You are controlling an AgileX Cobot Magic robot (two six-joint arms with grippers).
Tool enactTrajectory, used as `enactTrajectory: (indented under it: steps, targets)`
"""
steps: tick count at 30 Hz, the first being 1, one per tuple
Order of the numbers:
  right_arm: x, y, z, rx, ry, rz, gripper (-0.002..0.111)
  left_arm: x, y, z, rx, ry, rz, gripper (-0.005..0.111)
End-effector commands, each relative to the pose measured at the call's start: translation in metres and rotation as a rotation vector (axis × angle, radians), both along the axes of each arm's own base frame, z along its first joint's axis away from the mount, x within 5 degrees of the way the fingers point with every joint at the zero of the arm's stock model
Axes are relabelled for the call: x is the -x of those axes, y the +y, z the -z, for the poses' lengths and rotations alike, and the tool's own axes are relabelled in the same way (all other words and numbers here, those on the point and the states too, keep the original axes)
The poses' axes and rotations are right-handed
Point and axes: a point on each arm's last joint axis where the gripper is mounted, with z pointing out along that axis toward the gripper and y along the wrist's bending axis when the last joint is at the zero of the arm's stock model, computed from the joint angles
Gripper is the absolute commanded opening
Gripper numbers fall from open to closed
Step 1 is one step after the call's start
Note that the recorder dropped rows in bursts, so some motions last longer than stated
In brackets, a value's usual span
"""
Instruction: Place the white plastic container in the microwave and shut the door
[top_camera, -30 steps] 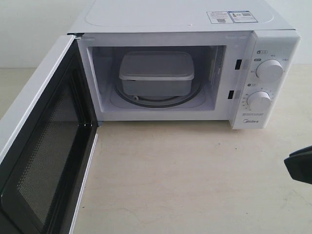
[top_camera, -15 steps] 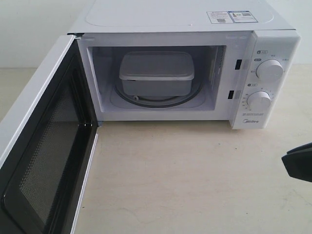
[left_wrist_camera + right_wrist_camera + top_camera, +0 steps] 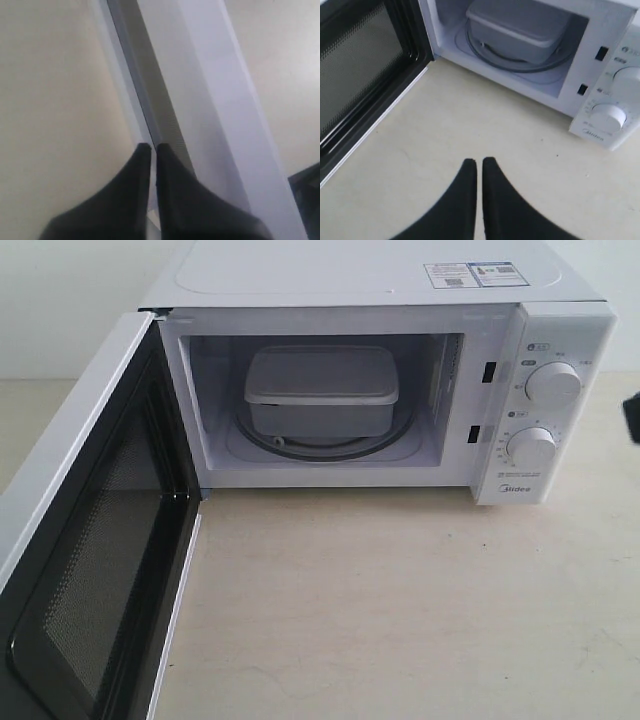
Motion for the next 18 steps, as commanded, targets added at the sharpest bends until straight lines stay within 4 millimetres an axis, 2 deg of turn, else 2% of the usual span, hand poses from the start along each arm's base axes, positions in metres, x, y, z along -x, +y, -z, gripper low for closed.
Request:
enactTrajectory:
  steps: [1,4,9,14,18]
  targets:
    - [0.003,-0.007,-0.022,-0.025,-0.044,0.018,0.0,-0.003,-0.009,0.018,0.068,0.057,0.093,0.004]
    - [0.003,-0.009,-0.026,-0.021,-0.063,0.019,0.0,-0.002,-0.012,0.028,0.103,0.091,0.115,0.004]
    - [0.002,-0.011,-0.033,-0.021,-0.097,0.029,0.0,0.0,-0.02,0.03,0.198,0.078,0.181,0.004]
    - [0.005,-0.015,-0.053,-0.081,-0.152,0.028,0.0,0.004,-0.03,0.034,0.295,0.056,0.268,0.004]
    - [0.009,-0.02,-0.072,-0.132,-0.192,0.03,0.0,0.008,-0.039,0.037,0.302,0.07,0.32,0.004]
